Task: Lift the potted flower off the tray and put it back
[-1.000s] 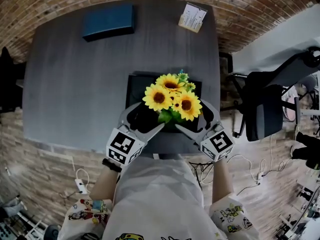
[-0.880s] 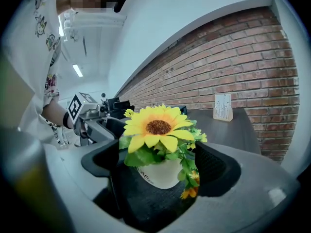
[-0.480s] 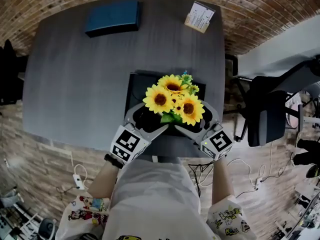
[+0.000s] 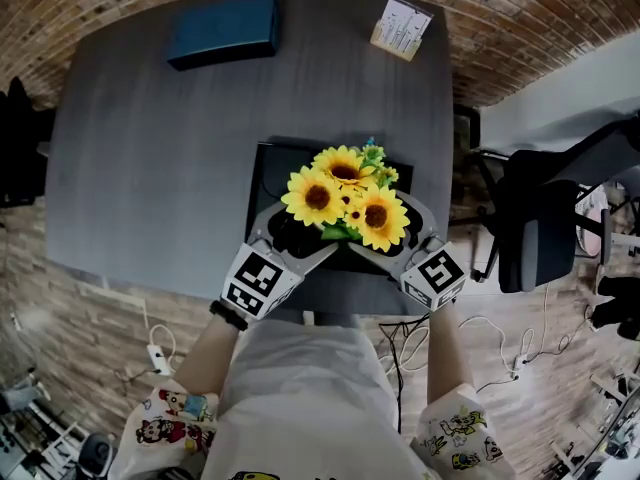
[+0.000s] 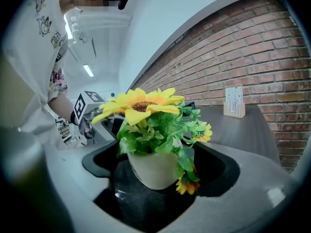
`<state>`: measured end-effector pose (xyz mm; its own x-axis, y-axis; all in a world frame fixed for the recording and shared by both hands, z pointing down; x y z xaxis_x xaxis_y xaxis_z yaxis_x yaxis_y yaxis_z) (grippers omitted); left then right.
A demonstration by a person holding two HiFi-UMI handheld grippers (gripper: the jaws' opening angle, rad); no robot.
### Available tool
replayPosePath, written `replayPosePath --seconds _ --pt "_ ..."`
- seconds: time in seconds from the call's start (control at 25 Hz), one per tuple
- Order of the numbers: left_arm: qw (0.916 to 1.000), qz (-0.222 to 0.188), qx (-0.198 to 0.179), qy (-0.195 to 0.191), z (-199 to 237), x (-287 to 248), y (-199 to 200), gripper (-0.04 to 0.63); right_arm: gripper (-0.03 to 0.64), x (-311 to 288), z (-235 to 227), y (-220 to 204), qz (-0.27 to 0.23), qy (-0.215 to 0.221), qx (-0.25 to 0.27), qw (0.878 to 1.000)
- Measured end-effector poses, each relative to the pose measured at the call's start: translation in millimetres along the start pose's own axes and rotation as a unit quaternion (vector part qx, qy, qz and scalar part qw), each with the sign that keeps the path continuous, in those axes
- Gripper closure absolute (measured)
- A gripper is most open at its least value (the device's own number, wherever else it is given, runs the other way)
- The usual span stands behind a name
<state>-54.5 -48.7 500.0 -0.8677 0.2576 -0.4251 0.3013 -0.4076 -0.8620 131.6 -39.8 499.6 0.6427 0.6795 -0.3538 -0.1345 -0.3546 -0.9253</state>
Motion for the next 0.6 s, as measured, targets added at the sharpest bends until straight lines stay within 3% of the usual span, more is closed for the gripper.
replayPosePath --seconds 0.6 --pt "0.9996 0.025 -0.013 -0.005 8 -11 -1 0.196 0.18 -15 -2 -1 0.055 0.016 0.076 0.995"
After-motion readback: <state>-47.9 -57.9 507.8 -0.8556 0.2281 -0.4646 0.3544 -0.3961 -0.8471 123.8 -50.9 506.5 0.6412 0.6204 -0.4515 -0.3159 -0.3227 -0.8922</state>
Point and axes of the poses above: the fingertips, and each gripper's own axes: x backward along the fingers, z to its left, y out of its top, the point moved 8 cm from there along x, backward along the fingers, and after that the axes turned 10 degrees about -y, right-handed, at the moved point
